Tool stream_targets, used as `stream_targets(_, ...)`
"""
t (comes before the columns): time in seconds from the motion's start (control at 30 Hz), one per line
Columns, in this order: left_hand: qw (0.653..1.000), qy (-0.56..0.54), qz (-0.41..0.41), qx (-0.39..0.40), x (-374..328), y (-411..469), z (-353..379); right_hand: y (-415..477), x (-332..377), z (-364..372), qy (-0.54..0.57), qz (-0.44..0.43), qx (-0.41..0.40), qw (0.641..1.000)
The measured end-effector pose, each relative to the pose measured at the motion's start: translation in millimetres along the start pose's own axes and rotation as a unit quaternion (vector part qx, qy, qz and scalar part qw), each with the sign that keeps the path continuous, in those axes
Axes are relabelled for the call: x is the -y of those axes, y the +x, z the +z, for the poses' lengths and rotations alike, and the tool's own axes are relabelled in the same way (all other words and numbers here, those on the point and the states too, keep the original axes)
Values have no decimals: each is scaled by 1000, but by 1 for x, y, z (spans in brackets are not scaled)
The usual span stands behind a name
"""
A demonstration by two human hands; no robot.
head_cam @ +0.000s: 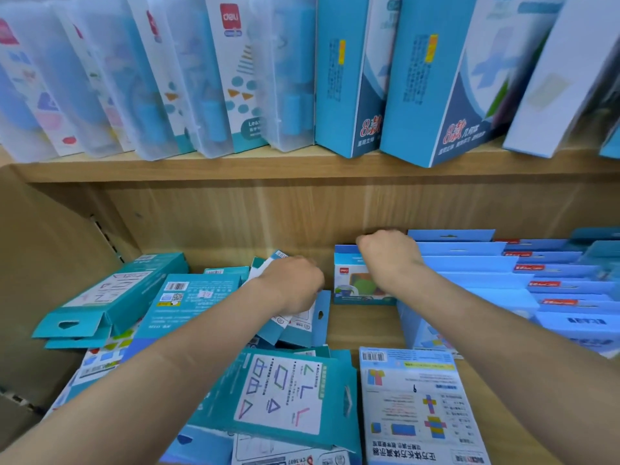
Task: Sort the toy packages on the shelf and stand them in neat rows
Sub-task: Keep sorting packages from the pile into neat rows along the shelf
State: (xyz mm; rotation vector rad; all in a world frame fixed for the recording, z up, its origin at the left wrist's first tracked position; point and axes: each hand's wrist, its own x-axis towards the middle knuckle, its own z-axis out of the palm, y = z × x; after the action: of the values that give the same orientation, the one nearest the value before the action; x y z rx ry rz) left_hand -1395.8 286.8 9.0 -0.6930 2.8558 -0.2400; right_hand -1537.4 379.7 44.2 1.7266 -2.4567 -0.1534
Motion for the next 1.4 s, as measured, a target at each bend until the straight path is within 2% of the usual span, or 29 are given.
stream_targets(0.13,993,-96,-26,-58,-3,13,1,-3,-1,3,6,-3,-33,999)
stream_targets(0.23,979,-139,-49,-143,-7,19,-5,-8,-11,0,11,26,-98,995)
stream_targets(0.3,974,-137,-59,-172,-7,21,-10,-14,-24,-7,27,47,-148,987)
stream_targets(0.43,988,-57,-42,-141,-16,26,-14,-31,-57,-17,126,53,-191,972)
stream_targets(0.57,989,4,-53,-141,-24,33,-15,-57,-77,-8,205,55,-185,959)
stream_targets(0.77,984,20,-84,-154,-31,41,-15,-81,-89,6,230,71,-167,956)
stream_targets(0.87,984,0,-97,-149,-32,41,-13,-87,-86,6,244,63,-187,950)
stream_targets(0.97,983,-72,-113,-129,-31,28,-15,-99,-78,4,291,38,-213,932)
stream_targets(1.03,979,-118,-92,-141,-29,8,-20,-112,-74,4,338,34,-216,915)
stream_targets(1.17,956,-224,-33,-185,-40,-58,-27,-145,-71,12,450,26,-171,876)
stream_targets(1.27,951,-250,13,-183,-65,-99,-26,-168,-71,28,465,35,-126,875)
stream_targets(1.4,966,-209,74,-136,-97,-112,-19,-193,-68,52,465,45,-74,881)
